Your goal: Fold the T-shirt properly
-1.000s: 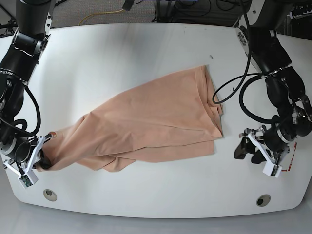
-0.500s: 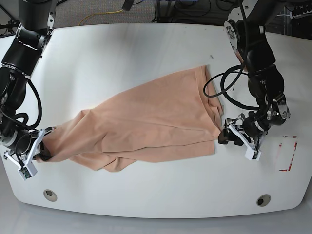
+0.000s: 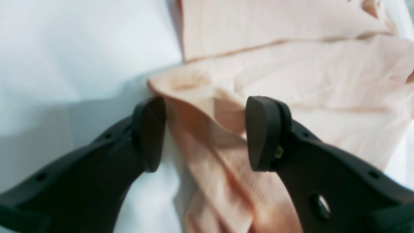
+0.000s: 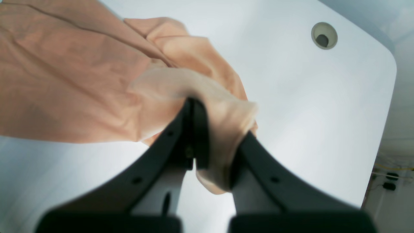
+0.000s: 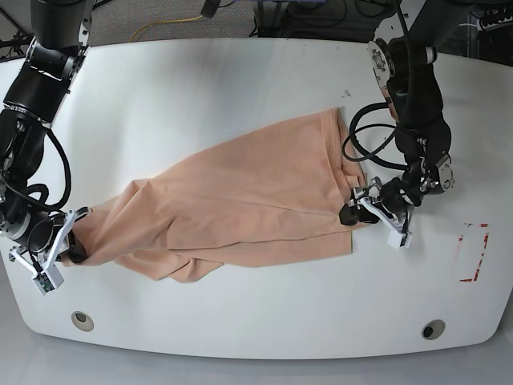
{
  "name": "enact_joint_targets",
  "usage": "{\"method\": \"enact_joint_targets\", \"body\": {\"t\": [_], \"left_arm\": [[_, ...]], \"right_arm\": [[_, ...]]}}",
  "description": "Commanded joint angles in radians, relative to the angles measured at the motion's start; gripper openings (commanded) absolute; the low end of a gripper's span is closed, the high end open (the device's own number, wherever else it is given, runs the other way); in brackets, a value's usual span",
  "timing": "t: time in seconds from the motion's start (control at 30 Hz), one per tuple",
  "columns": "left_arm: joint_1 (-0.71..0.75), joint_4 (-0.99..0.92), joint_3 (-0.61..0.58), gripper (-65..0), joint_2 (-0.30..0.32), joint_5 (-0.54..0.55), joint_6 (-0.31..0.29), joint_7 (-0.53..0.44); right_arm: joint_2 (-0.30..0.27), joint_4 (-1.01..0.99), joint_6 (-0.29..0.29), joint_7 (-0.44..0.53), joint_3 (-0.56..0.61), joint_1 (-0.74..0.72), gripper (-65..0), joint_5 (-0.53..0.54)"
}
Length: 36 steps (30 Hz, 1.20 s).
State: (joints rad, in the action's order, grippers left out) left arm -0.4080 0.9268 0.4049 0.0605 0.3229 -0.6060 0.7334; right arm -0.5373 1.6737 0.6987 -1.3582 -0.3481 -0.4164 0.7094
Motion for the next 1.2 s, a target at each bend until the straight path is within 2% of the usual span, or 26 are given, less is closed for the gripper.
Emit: {"method": "enact_joint_targets", "body": {"t": [0.0,0.13,0.4,0.47,0.5,0.53,0.6,0.63,0.8,0.87,1.17], "left_arm": [[-0.022,-0.056,-0.001,-28.3,0.009,0.014,-0.004,-0.048],[-0.044,-0.134,-0.001,-28.3,0.011,0.014,-0.004,-0.074],[-0.048,-0.139,-0.001,-28.9,0.005,0.014,-0.005,-0.074],[-0.048,-0.139,-0.004,-35.1,0.005,0.014,-0.005,-0.074],[-0.048,-0.14,-0.004,-40.7,0.005,0.014,-0.005,-0.076],[-0.048,-0.14,-0.004,-49.6,0.005,0.014,-0.005,-0.081],[-0.05,-0.142,-0.002,-62.6,0.005,0.014,-0.004,-0.082],[-0.05,-0.14,-0.002,-65.0,0.005,0.014,-0.004,-0.082],[-0.045,-0.11,0.001,-65.0,0.005,0.015,-0.004,-0.074],[-0.035,-0.025,0.013,-65.0,0.005,0.015,-0.004,-0.067],[0.048,0.289,0.021,-65.0,-0.009,0.011,-0.004,0.078]], "right_arm": [[-0.02,0.015,-0.001,0.023,-0.01,-0.023,-65.0,0.009],[-0.02,0.015,-0.001,0.023,-0.01,-0.023,-65.0,0.009],[-0.02,0.015,-0.001,0.023,-0.01,-0.023,-65.0,0.009],[-0.02,0.015,-0.001,0.023,-0.01,-0.023,-65.0,0.009],[-0.02,0.015,-0.001,0.023,-0.01,-0.023,-65.0,0.009],[-0.02,0.015,-0.001,0.023,-0.01,-0.023,-65.0,0.009],[-0.02,0.015,-0.001,0.023,-0.01,-0.023,-65.0,0.009],[-0.02,0.015,-0.001,0.023,-0.01,-0.023,-65.0,0.009],[-0.02,0.013,-0.001,0.023,-0.009,-0.023,-65.0,0.009],[-0.02,0.013,-0.001,0.023,-0.007,-0.022,-65.0,0.009],[-0.02,-0.019,-0.001,0.023,-0.01,-0.005,-65.0,0.009]]}}
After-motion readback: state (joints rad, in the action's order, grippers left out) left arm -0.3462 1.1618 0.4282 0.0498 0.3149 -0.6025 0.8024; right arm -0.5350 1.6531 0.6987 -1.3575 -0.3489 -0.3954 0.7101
